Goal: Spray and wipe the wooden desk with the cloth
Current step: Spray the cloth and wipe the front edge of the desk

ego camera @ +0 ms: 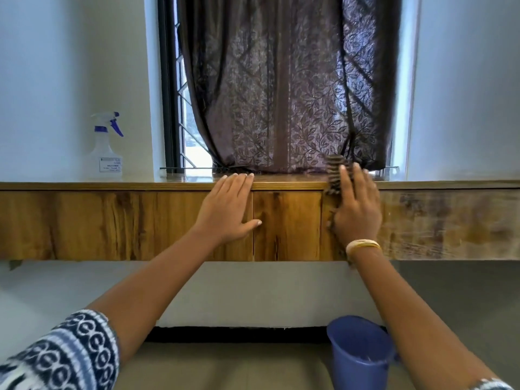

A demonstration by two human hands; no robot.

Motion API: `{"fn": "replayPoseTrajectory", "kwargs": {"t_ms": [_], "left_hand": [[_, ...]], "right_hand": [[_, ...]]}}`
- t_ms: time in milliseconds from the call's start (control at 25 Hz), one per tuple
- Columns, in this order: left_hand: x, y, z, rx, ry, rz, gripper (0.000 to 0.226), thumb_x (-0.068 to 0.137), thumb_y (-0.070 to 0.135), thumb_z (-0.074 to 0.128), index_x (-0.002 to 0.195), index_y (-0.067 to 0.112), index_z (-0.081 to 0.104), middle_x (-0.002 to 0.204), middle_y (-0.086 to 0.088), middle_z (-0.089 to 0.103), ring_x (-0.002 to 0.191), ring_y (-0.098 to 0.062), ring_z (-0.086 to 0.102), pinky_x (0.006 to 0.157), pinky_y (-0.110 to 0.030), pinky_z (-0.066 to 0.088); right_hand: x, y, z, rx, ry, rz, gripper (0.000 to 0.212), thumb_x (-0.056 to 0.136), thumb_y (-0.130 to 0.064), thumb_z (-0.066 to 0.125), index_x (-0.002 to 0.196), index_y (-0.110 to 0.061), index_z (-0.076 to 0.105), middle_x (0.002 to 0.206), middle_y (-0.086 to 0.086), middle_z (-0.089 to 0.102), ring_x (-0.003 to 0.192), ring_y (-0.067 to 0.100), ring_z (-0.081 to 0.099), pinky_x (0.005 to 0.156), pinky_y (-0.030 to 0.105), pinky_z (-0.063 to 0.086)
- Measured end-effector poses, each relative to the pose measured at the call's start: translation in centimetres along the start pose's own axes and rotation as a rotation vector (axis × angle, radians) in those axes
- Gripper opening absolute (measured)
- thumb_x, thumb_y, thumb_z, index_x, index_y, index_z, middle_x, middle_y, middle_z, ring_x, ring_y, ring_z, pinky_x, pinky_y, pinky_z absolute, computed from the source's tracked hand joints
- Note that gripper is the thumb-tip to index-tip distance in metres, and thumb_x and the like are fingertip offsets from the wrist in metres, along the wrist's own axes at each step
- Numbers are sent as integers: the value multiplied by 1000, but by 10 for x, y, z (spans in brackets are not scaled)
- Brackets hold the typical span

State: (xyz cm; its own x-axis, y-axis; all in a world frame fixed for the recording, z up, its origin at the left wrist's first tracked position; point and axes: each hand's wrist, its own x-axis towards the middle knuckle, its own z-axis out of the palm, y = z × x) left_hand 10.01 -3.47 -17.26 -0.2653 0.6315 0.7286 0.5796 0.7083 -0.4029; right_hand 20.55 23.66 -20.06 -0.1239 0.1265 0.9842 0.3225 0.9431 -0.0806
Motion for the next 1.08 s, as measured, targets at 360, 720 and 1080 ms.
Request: {"fn": "replayPoseTrajectory", "kwargs": {"t_ms": [360, 720, 1080], "left_hand": [[82, 97, -13, -175, 66, -6, 41, 100, 36, 30, 131, 16, 48, 124, -8, 59, 113, -26, 55, 96, -38, 44], [101, 127, 1, -256, 177, 17, 28, 98, 25, 43, 120, 15, 58, 119, -3, 65, 109, -23, 59, 95, -37, 45], [123, 144, -12, -255, 19, 57, 38, 103, 31, 36, 133, 16, 51, 130, -6, 62, 115, -27, 58, 91, -40, 47]], "right_hand": [[-11, 2, 0, 20, -36, -209, 63, 89, -16, 40, 151, -11, 32, 159, 12, 25, 147, 33, 23, 115, 48, 30], [-1, 146, -17, -60, 55, 84, 64, 86, -24, 45, 150, -20, 35, 159, 4, 26, 146, 29, 25, 117, 50, 23], [-23, 94, -3, 8, 65, -2, 58, 95, -22, 39, 152, -13, 29, 161, 9, 20, 149, 30, 18, 117, 44, 28]]}}
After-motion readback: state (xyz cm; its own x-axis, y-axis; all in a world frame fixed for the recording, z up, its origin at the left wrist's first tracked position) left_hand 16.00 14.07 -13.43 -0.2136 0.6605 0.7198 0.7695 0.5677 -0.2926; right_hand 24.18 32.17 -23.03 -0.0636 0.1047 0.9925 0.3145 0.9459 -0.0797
